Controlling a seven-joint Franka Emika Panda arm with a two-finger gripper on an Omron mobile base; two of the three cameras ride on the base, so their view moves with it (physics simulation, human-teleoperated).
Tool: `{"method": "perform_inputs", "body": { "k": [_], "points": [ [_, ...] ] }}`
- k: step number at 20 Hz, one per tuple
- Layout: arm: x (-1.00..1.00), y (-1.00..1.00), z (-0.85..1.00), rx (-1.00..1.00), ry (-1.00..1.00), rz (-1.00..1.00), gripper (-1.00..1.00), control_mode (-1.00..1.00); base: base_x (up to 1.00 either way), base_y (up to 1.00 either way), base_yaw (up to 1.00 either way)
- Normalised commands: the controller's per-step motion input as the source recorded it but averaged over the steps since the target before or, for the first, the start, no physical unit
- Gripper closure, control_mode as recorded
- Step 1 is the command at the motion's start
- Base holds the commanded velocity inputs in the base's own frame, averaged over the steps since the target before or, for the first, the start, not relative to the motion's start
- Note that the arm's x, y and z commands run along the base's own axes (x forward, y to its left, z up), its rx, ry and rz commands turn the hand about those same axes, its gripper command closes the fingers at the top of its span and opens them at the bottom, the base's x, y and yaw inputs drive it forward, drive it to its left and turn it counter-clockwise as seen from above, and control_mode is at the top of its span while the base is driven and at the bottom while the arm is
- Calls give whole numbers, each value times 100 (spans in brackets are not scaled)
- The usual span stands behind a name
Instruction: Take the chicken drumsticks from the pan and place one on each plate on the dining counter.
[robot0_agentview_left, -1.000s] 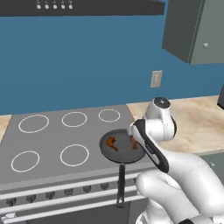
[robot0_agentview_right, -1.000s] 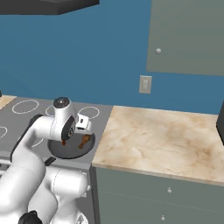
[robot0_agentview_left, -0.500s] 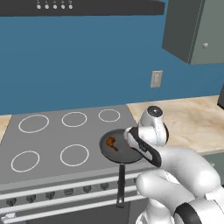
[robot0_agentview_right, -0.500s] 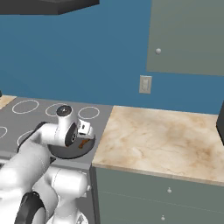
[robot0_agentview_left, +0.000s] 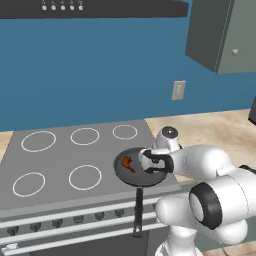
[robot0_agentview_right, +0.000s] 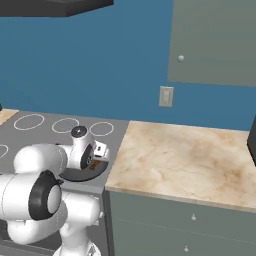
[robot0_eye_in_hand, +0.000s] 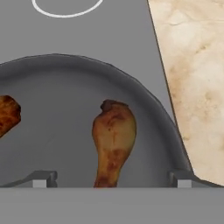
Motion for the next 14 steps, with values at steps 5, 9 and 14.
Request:
{"method": "perform_inputs", "body": {
  "k": [5,9,14],
  "points": [
    [28,0,-46,0,0,-3,-100,-100,0,0,0],
    [29,0,-44,0,0,-2,-100,-100,0,0,0],
    [18,0,-43,0,0,-3,100,-100,0,0,0]
  ]
}}
